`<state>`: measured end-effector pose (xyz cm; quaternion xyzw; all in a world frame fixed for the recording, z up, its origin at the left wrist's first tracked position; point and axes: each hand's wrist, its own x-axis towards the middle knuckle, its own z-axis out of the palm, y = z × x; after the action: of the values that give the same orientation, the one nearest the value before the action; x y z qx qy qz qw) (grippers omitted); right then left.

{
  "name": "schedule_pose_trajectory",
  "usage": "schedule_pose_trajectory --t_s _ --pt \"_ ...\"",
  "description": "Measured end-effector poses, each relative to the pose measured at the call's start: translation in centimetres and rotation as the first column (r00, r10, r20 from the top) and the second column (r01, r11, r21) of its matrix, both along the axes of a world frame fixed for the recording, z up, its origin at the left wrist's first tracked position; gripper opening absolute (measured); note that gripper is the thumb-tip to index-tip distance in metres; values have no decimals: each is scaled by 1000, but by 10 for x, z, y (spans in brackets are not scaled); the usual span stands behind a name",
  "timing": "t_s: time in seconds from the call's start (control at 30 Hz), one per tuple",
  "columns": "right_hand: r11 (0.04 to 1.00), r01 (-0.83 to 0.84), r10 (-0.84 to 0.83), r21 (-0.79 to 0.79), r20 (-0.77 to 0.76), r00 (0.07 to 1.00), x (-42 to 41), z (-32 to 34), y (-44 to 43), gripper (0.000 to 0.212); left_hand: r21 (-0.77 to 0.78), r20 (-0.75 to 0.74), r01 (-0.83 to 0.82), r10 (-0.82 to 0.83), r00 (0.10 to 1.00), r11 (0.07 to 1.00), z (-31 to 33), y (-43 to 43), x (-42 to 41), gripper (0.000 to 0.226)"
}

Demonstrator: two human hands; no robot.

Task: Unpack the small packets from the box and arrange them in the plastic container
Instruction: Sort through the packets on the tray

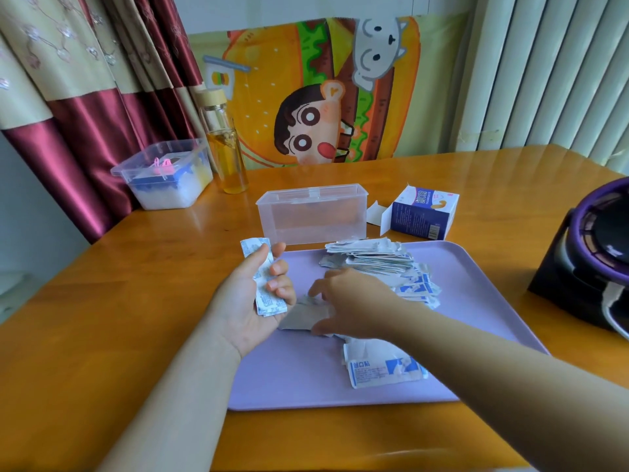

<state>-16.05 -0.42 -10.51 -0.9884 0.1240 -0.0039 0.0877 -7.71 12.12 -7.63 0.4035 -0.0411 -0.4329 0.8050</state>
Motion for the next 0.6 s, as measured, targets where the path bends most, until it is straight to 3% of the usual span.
schedule_pose_trajectory --t_s 0.2,0.33,0.37,0.5,0.6 --pt "983 54 -40 176 -84 996 8 2 -5 41 2 2 -46 46 999 999 1 12 9 22" --pt "963 45 -25 266 -78 997 5 12 -11 19 15 16 -67 67 998 998 -1 16 14 21" --pt "954 62 -44 294 -67 997 3 15 -13 24 34 37 -71 70 997 997 -3 15 14 20" --pt "899 96 -161 427 119 980 -2 21 -16 28 257 308 -135 51 950 957 -13 14 15 7" --pt "894 114 -259 433 293 921 -2 17 -5 20 367 392 -120 -37 919 922 -19 10 5 10"
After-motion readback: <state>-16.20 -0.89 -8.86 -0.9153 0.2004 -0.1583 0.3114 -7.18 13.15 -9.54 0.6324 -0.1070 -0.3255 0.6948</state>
